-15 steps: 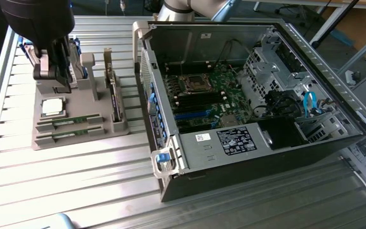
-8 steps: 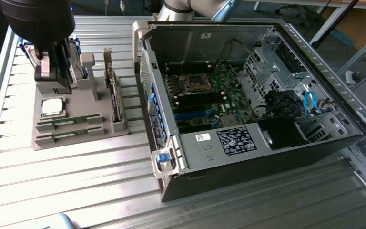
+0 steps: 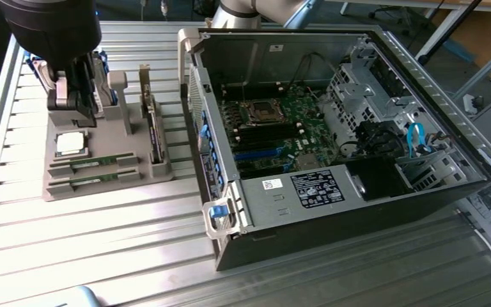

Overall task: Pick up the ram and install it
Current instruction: 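Pick up the ram and move it above insertion slot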

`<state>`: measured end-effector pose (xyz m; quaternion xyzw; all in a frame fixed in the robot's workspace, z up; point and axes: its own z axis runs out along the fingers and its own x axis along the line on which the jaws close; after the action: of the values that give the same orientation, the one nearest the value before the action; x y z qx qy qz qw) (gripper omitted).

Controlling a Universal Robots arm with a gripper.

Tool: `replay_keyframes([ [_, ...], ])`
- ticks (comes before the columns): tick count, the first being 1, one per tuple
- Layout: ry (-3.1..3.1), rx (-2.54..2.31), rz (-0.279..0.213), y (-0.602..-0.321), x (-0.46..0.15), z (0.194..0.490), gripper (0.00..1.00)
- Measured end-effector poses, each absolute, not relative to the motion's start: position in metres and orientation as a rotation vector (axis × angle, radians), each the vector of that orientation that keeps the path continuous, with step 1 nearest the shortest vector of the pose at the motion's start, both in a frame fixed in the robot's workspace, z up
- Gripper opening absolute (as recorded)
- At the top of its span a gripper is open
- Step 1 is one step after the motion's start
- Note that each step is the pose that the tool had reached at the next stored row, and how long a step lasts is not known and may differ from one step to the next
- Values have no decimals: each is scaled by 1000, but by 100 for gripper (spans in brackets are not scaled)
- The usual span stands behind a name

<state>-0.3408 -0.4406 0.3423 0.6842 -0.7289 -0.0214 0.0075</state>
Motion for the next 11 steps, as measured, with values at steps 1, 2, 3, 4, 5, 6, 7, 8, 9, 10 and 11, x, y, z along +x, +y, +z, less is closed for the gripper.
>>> replay_keyframes([
  [1,-2279,2140,-67,-441,-341,342,30],
  [2,-2278,2140,-67,-441,-341,342,30],
  [3,-2278,2141,-67,-441,-341,341,30],
  [4,-2277,2141,-67,-441,-341,341,30],
  [5,-2277,2142,-67,-441,-341,340,30],
  [6,-2277,2142,-67,-441,-341,340,30],
  [7,-2276,2142,-67,-441,-341,340,30],
  [8,-2276,2143,-67,-441,-341,339,30],
  [9,-2275,2143,-67,-441,-341,339,30],
  [10,-2275,2144,-67,-441,-341,339,30],
  [11,-2274,2144,-67,-441,-341,338,30],
])
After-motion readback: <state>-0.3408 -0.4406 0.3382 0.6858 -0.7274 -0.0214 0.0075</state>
